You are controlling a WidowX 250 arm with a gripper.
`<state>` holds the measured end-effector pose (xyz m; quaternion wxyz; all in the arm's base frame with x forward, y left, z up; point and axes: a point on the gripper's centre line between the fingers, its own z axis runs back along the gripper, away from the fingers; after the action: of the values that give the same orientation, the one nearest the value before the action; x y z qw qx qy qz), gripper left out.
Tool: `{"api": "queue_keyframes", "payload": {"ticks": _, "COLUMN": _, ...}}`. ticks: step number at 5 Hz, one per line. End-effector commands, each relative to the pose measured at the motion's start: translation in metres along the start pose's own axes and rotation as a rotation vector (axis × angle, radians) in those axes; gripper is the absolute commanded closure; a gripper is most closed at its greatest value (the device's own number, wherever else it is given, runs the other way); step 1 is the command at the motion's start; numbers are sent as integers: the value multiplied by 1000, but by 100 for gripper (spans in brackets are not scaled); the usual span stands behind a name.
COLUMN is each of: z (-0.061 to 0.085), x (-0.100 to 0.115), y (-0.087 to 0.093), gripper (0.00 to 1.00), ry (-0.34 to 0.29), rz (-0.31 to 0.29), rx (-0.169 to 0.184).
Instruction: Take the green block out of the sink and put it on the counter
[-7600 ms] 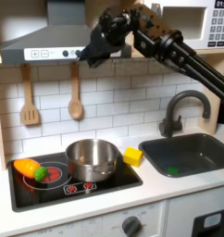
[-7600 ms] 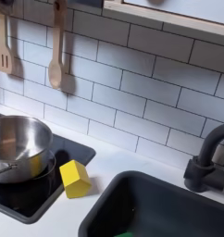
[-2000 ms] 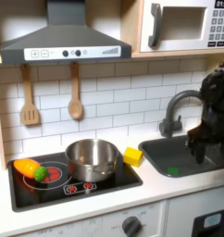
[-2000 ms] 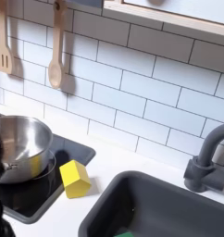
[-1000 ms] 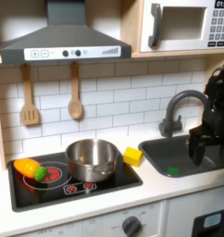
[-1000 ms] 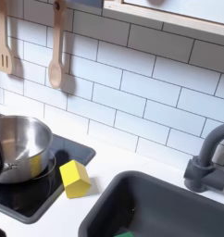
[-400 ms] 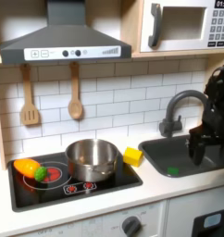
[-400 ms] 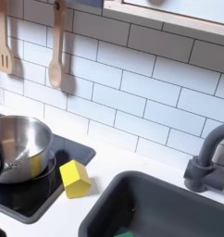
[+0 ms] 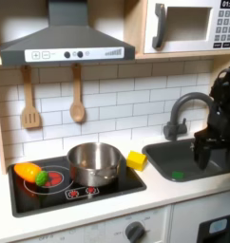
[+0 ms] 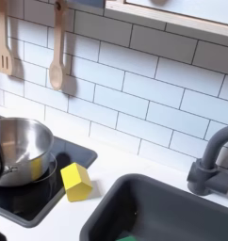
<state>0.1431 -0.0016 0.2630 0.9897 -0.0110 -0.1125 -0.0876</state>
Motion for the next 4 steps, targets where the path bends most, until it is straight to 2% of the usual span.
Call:
{"api": "queue_keyframes", "payload": {"ticks": 1, "z": -4, "x": 11, "y": 7, "gripper": 0, "ry": -85, "rz": 24, "rx": -29}}
{"api": "queue_keyframes", "payload": {"ticks": 2, "z": -3, "x": 19, "y": 10, "gripper": 0, "ry": -131, "rz": 38, "rx": -29}}
{"api": "queue_keyframes", "payload": {"ticks": 4, "z": -1, "x": 45, "y": 19, "gripper": 0, "ry": -244, "rz": 30, "rx": -65}}
